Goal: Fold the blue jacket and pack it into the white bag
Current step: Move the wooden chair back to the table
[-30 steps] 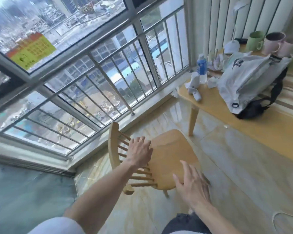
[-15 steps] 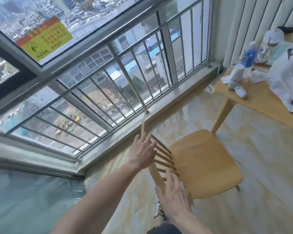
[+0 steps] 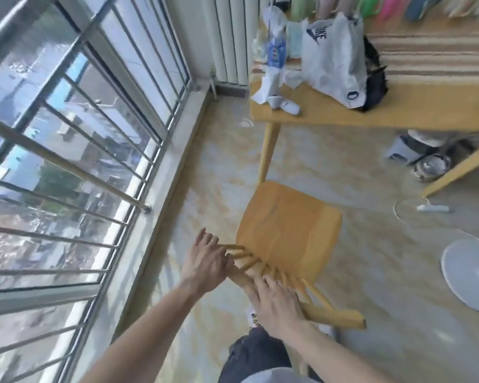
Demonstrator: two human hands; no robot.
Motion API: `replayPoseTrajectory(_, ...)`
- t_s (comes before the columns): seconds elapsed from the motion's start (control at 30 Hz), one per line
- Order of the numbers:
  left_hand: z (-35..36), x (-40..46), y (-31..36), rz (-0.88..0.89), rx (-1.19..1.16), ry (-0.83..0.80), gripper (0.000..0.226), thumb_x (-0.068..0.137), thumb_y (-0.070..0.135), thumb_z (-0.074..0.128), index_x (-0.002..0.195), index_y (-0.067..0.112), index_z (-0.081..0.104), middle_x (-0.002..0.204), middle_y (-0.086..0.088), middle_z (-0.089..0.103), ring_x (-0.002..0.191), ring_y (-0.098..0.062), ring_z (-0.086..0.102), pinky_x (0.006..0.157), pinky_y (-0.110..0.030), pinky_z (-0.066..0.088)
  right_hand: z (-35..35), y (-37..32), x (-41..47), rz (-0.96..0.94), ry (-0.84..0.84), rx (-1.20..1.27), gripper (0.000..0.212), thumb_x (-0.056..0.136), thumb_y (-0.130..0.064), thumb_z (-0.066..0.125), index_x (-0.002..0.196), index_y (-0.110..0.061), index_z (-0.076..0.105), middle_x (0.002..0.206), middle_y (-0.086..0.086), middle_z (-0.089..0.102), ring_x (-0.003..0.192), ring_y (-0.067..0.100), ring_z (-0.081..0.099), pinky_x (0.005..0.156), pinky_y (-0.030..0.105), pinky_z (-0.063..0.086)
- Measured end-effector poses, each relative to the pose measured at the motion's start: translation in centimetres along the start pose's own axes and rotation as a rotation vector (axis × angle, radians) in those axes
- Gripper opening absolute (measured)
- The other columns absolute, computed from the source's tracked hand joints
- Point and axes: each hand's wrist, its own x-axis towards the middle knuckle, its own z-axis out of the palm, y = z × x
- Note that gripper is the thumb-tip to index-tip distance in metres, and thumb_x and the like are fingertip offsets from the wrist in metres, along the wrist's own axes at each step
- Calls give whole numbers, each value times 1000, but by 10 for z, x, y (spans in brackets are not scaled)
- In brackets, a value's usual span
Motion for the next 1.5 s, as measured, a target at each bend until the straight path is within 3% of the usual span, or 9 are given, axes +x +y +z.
replayPoseTrajectory(0.13,-9,0,-17,-198,-221,-36,36,95,38,43,96,16,71,110,-8,63,108,-31,58,84,-41,50,-5,27,-33,257,156,30,17,84,-33,68,99,-30,75,85,-9,72,77,19,70,68,34,59)
replayPoseTrajectory(0.3,-21,10,-10,-560,-784,-41,39,90,16,57,129,12,57,108,-11,65,101,-35,62,81,-37,48,-16,59,-45,742,188,100,46,90,-47,40,82,-20,77,89,1,77,90,25,69,84,36,47)
replayPoseTrajectory(0.5,-18,31,-8,-1010,-1252,-103,5,84,-2,62,88,-4,65,85,-20,64,77,-32,64,55,-35,56,-31,86,-43,1243,308,664,18,83,-20,67,94,-8,75,103,15,75,96,36,70,73,31,50)
replayPoseTrajectory(0.63,-14,36,-14,-1100,-1508,-246,6,89,-5,56,93,-1,56,80,-19,60,70,-30,62,55,-35,55,-24,98,-48,1417,436,1158,10,80,-4,67,88,2,70,103,24,74,77,32,62,66,29,47)
replayPoseTrajectory(0.73,-22,40,-14,-1104,-1681,-410,10,87,-11,46,92,-3,51,86,-26,58,75,-36,63,52,-37,58,-15,109,-51,1434,480,1515,9,74,9,68,79,4,63,96,24,69,72,30,61,63,33,54)
replayPoseTrajectory(0.9,-30,45,-9,-1151,-1772,-426,23,89,-15,41,101,4,47,104,-30,56,81,-39,59,69,-49,52,-24,126,-64,1220,214,1943,28,84,17,53,109,4,53,106,23,55,88,35,59,67,43,57)
replayPoseTrajectory(1.03,-48,70,2,-1137,-1744,-401,30,73,-18,48,94,4,49,117,-35,55,81,-44,63,56,-48,61,-48,157,-65,1118,145,1951,17,87,16,54,101,6,52,88,20,57,80,34,62,64,44,56)
replayPoseTrajectory(1.23,-121,155,51,-1060,-1694,-338,8,85,-8,45,83,0,47,85,-35,68,67,-41,71,47,-52,59,-136,244,-30,913,228,1947,30,72,14,66,99,4,58,88,28,67,83,42,73,70,53,64)
replayPoseTrajectory(1.5,-205,273,173,-1084,-1687,-227,10,86,-7,49,87,3,49,104,-29,56,88,-45,69,65,-74,51,-264,410,-3,819,198,1919,23,78,11,61,98,0,59,90,26,62,78,41,70,66,51,64)
